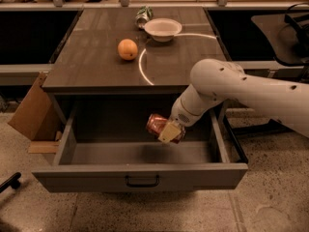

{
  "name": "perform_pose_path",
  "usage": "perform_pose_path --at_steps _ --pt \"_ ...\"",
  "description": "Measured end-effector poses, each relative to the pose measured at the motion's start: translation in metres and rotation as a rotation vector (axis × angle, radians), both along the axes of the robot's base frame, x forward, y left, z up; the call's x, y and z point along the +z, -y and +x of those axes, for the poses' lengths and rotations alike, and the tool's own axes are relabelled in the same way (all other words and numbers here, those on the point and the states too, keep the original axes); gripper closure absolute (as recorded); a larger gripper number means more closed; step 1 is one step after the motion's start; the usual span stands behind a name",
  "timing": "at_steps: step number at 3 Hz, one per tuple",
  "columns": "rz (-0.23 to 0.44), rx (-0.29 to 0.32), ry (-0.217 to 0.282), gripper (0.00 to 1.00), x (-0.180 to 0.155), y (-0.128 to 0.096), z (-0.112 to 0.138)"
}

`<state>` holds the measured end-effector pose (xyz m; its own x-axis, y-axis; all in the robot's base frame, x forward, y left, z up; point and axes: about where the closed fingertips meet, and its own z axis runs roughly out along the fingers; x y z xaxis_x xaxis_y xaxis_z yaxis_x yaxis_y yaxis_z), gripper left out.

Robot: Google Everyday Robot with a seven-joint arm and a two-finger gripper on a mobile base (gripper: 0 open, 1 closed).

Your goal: Place coke can into top drawer

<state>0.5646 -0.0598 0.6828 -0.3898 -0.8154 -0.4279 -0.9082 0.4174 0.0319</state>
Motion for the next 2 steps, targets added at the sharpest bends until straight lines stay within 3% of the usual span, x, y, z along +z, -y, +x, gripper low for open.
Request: perform_pose_path --at_steps 2 --pt "0.006 -0.015 -0.007 0.07 0.0021 -0.0056 -0.0027"
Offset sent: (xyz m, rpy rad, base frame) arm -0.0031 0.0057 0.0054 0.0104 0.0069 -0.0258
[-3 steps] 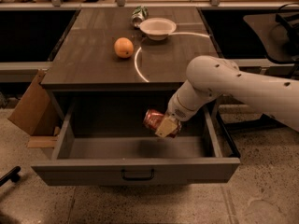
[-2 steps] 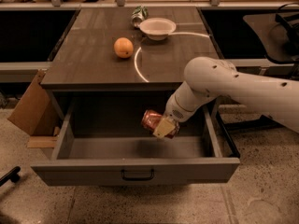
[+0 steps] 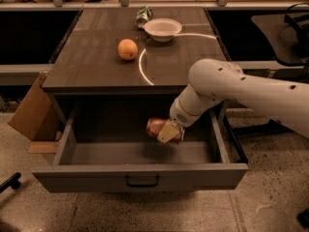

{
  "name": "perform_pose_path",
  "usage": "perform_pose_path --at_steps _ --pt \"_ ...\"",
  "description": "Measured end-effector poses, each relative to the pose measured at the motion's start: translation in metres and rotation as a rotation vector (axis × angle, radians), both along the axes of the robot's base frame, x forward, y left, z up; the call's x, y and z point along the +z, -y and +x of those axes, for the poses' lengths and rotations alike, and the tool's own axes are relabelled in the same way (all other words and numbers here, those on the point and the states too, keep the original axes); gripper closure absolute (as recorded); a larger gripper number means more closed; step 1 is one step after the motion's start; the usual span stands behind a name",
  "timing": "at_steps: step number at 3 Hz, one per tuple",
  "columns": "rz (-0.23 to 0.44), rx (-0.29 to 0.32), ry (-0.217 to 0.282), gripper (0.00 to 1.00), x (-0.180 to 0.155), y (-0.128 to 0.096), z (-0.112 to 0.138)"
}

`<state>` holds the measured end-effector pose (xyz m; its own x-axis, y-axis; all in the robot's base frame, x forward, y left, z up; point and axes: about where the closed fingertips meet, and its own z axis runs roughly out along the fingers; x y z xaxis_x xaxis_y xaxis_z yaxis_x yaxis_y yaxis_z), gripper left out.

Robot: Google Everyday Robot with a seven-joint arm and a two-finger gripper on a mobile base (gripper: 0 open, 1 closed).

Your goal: Place coke can into top drawer

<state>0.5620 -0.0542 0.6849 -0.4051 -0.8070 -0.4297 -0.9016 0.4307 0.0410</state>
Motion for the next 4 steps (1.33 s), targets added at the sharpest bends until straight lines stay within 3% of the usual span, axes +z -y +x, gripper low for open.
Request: perform_pose_path --at_steps 1,4 --pt "0.005 0.0 0.0 0.0 0.002 0.0 -0.002" --pt "0.056 -0.022 0.029 0.0 0.034 0.024 -0.034"
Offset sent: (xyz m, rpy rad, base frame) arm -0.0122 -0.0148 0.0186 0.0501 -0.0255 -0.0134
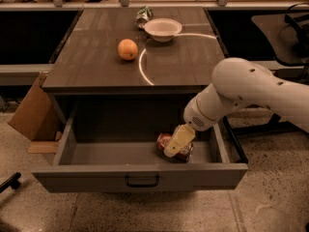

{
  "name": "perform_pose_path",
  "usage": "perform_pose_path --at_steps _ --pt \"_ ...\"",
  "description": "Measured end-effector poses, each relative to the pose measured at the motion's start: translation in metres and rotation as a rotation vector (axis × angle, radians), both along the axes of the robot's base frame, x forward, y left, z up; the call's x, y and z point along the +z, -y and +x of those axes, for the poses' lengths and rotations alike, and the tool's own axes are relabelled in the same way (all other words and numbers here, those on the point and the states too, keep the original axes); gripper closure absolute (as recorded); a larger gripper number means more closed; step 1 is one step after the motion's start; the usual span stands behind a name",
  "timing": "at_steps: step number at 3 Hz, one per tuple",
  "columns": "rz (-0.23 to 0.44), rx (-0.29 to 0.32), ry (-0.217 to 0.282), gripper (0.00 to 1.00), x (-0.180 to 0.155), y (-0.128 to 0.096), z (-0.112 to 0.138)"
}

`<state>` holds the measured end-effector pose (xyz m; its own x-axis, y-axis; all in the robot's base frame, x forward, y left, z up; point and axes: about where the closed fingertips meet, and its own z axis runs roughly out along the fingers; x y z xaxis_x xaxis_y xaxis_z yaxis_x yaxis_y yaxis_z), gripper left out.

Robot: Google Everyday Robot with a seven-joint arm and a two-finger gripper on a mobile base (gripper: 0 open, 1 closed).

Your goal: Place coke can into top drawer

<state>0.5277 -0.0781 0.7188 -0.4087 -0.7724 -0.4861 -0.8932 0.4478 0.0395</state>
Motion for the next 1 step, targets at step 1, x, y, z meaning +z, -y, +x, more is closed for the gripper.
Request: perform_pose_path --at_steps 1 --pt "0.0 -0.01 0.042 0.0 0.03 0.0152 -0.0144"
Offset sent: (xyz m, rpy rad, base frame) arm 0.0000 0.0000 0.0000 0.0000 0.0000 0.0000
